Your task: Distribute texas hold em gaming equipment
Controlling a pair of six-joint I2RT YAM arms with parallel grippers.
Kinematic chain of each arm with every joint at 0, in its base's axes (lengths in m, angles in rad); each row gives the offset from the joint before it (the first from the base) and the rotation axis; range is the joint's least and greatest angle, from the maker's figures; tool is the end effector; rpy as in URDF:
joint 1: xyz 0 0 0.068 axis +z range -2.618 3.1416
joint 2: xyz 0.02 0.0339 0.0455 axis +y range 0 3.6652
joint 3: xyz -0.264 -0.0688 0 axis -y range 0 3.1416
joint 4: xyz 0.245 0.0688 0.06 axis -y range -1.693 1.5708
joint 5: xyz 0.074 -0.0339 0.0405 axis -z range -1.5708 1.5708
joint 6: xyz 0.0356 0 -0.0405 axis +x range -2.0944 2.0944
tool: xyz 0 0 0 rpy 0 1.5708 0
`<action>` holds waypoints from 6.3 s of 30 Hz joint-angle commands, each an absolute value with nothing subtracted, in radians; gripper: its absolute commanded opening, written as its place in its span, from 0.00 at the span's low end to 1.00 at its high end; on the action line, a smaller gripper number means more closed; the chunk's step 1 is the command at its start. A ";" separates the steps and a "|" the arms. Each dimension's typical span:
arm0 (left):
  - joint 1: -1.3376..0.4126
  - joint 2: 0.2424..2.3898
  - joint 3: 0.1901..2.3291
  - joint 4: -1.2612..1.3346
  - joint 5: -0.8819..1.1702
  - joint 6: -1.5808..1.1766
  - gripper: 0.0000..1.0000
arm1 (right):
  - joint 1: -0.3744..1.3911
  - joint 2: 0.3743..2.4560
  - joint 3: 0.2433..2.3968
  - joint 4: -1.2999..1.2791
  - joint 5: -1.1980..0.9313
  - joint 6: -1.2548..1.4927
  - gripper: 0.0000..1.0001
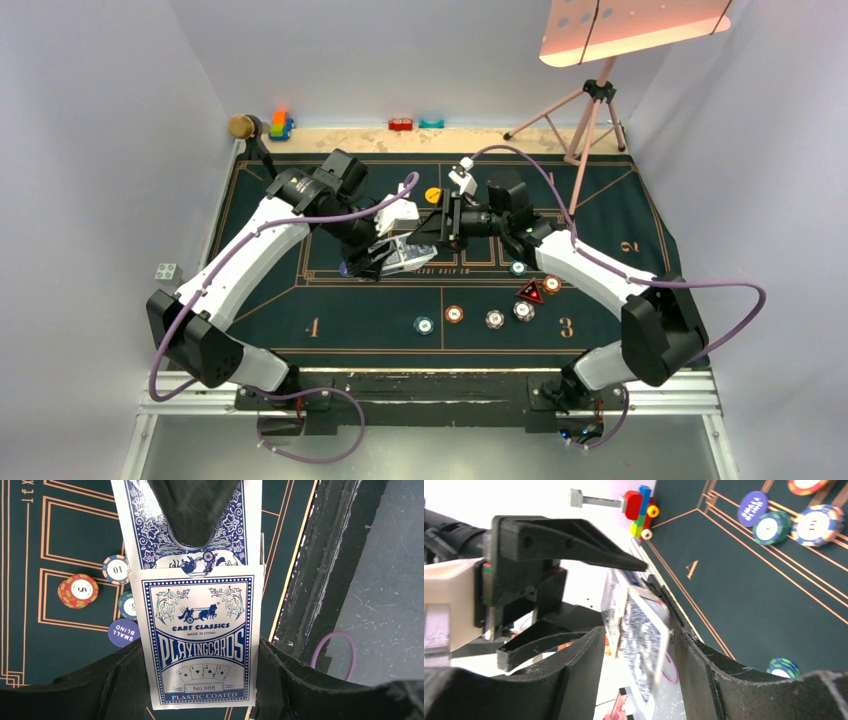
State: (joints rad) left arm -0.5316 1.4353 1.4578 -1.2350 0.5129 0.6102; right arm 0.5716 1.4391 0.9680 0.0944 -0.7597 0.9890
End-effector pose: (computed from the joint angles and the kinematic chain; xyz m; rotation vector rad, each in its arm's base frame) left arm 0.2194 -0.1493 0.3422 1.5592 2.1916 -0.6848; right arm 0.2590 0.1957 0.2808 -0.1283 2.2760 1.6764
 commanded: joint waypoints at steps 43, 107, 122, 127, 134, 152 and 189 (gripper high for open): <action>-0.586 1.389 1.394 -1.172 0.446 0.618 0.89 | 0.627 1.511 0.884 0.497 -0.818 1.261 0.00; -0.586 1.411 1.430 -1.223 0.527 0.597 0.00 | 0.536 1.354 1.040 -0.065 -0.719 0.843 0.45; -0.586 1.408 1.429 -1.225 0.532 0.597 0.00 | 0.499 1.336 1.096 -0.190 -0.686 0.770 0.44; -0.586 1.408 1.428 -1.226 0.532 0.597 0.00 | 0.490 1.313 1.127 -0.267 -0.621 0.722 0.40; -0.586 1.401 1.423 -1.228 0.534 0.597 0.00 | 0.482 1.295 1.149 -0.298 -0.581 0.701 0.25; -0.585 1.394 1.395 -1.211 0.550 0.581 0.00 | 0.447 1.260 1.180 -0.230 -0.691 0.780 0.04; -0.585 1.270 1.407 -1.331 0.576 0.561 0.00 | 0.624 2.088 1.604 0.107 -0.763 0.894 0.00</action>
State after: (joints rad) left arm -0.5838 1.2942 1.3582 -1.3151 0.5392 0.5755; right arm 0.5816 2.0727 1.5234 0.0021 -0.7521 0.8764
